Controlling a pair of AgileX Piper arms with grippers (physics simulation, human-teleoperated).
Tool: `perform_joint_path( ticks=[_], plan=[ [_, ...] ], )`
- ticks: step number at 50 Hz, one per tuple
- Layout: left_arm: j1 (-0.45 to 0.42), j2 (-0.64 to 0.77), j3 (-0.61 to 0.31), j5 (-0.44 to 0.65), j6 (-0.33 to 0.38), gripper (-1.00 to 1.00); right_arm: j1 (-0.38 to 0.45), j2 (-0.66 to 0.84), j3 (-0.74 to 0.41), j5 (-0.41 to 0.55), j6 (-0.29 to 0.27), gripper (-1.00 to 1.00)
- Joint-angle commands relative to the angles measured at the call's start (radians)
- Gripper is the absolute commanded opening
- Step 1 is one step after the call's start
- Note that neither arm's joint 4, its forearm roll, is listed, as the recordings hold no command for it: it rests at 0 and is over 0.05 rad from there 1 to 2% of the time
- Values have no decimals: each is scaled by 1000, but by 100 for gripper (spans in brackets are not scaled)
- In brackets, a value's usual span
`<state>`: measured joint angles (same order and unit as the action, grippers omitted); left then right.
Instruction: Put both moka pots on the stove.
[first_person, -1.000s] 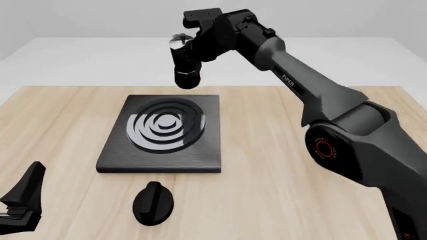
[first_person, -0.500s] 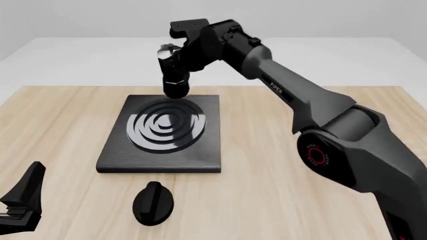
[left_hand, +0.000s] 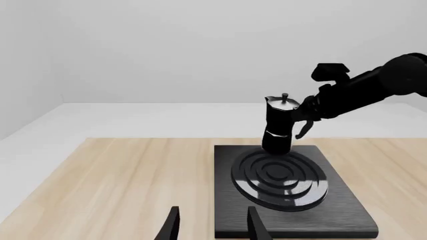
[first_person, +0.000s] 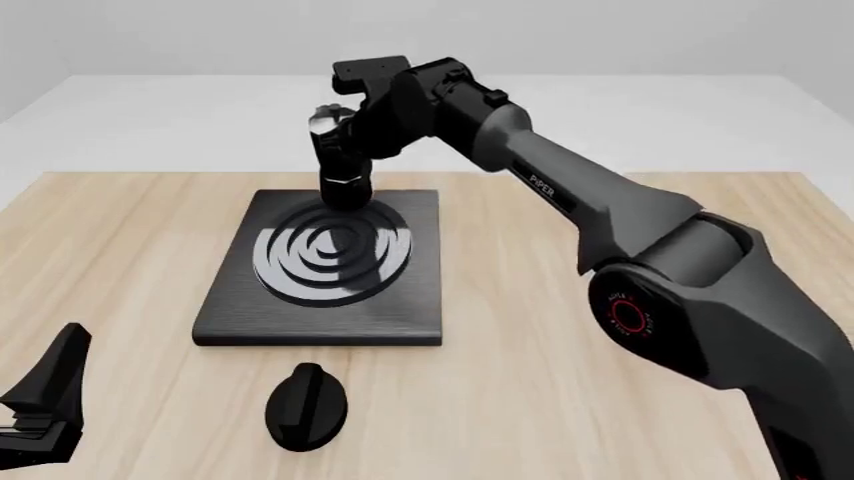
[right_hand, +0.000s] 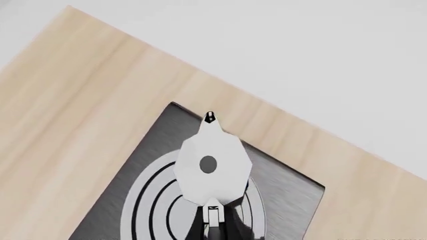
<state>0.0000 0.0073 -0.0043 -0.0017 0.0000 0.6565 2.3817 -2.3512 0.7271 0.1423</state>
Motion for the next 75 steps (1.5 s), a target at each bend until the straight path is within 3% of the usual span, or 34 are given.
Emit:
perform_joint_path(
  ticks=[1, 18, 43, 44, 61, 75],
  plan=[
    [0, 0, 0, 0, 0, 100, -2, 0, -24, -15, 23, -100],
    [0, 0, 0, 0, 0, 100, 1, 39, -22, -13, 30, -100],
    [0, 0, 0, 0, 0, 100, 40, -26, 76, -70, 46, -100],
    [0, 0, 0, 0, 0, 100, 38, -28, 77, -72, 49, 100],
    [0, 0, 0, 0, 0, 100, 35, -55, 98, -80, 45, 100],
    [0, 0, 0, 0, 0, 100, 20, -140, 89, -22, -25, 100]
  ],
)
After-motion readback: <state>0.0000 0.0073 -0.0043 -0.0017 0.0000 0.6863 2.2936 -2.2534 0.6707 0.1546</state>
